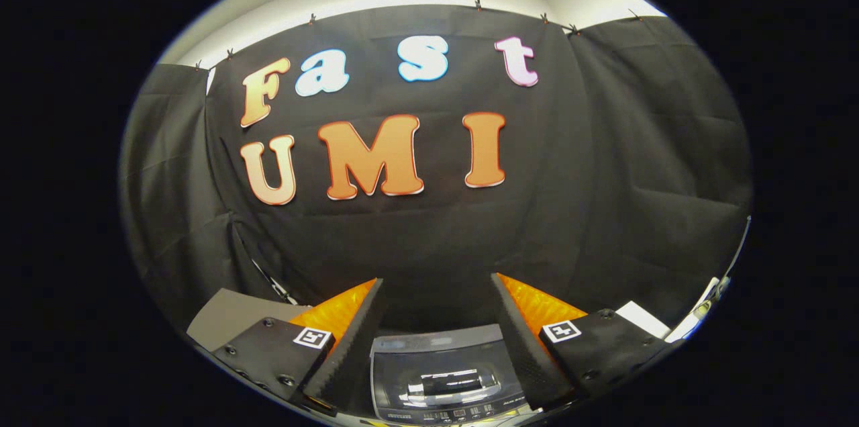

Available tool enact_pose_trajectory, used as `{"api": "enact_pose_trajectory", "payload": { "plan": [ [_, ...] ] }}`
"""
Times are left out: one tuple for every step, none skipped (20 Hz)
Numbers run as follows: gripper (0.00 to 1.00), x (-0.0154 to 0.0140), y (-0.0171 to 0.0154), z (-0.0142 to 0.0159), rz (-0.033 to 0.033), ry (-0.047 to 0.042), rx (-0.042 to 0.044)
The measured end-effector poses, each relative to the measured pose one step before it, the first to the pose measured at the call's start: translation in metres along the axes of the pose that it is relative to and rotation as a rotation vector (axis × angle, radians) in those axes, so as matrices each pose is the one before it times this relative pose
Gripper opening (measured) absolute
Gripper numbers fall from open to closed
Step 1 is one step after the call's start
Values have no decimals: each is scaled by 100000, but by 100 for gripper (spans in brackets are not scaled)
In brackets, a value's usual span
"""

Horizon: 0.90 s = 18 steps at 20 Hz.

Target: Put the clothes into the washing machine and then close the washing machine lid.

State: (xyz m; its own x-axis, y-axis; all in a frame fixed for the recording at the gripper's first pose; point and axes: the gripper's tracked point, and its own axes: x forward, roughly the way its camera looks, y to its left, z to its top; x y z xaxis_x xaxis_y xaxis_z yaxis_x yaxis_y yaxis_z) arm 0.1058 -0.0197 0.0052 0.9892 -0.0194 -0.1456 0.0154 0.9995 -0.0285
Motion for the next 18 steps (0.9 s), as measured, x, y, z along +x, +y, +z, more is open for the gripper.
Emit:
{"api": "enact_pose_trajectory", "payload": {
  "plan": [
    [99,-681,113,1166,182,-1994,-353],
    [99,-501,199,1083,311,-1880,-202],
    [98,-430,14,961,-94,-1590,-366],
    [98,-390,-89,691,-701,-909,-528],
    [98,-347,-64,469,-648,-1015,-395],
    [98,-393,238,319,277,-947,-216],
    [98,-280,413,100,598,-419,-400],
    [98,-401,272,-138,345,183,-561],
    [98,-253,184,-202,430,373,-381],
    [98,-259,221,-100,136,235,44],
    [98,-210,195,-136,308,215,188],
    [98,-30,297,-92,458,175,267],
    [98,-128,142,-118,261,98,214],
    [98,-216,64,44,15,47,172],
    [98,-255,7,88,-139,-81,101],
    [98,-1,-33,-70,-282,-88,-13],
    [98,-75,-34,29,-214,-126,-81],
    [98,-127,53,64,-196,-129,-41]
  ]
}}
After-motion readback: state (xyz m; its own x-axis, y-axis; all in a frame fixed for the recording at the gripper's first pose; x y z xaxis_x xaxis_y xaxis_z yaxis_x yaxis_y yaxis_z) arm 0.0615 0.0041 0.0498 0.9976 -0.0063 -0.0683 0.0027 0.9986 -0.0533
